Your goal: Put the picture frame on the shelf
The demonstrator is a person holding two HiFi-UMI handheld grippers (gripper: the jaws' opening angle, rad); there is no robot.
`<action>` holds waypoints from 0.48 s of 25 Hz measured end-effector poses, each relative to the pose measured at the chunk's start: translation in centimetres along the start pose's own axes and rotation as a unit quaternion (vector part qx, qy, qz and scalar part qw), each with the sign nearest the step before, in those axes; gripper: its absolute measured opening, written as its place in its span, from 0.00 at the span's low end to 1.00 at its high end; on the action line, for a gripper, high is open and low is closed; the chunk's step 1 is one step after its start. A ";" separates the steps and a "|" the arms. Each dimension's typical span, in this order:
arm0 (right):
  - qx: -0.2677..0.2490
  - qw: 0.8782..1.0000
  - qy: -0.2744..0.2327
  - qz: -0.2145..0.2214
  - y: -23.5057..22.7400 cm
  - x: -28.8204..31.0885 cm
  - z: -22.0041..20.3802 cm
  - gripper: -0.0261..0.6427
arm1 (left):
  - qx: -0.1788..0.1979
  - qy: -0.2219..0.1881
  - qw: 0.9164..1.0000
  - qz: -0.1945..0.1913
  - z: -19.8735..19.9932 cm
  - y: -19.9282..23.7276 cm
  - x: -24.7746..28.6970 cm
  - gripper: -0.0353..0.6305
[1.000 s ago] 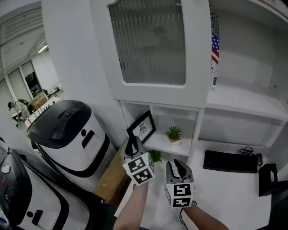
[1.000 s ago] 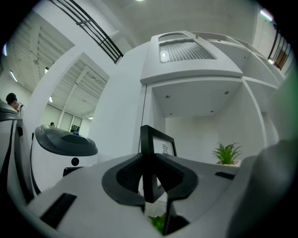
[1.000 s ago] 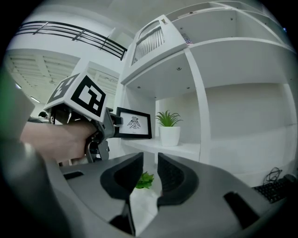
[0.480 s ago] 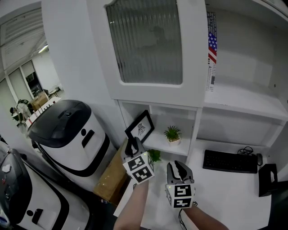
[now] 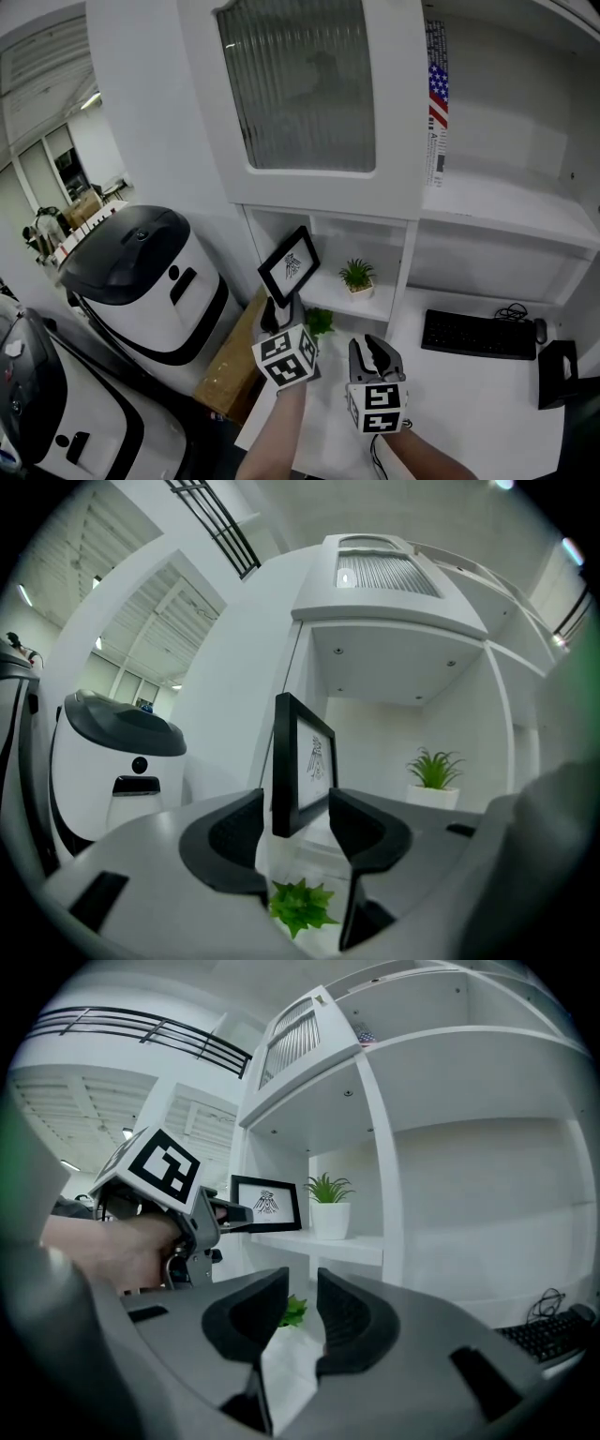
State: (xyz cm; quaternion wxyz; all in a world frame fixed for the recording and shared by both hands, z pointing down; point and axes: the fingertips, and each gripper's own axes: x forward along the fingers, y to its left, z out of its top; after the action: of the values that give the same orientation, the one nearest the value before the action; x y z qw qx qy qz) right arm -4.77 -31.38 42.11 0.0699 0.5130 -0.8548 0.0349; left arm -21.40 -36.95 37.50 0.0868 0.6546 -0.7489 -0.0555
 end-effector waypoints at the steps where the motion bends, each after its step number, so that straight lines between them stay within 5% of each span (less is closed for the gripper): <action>1: 0.002 1.000 0.001 0.001 0.0 -0.1 -0.1 0.17 | -0.002 0.002 1.000 -0.004 -0.2 0.0 -0.3 0.35; 12: 0.013 1.000 0.001 0.022 0.5 -2.3 -0.6 0.17 | -0.003 0.031 0.999 -0.028 -2.3 0.0 -5.9 0.33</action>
State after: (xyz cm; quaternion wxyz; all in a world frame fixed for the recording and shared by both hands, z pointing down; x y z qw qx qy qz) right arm -4.13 -29.02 42.39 0.0636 0.4947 -0.8654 0.0484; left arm -20.22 -31.05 39.45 0.1105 0.6764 -0.7271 -0.0400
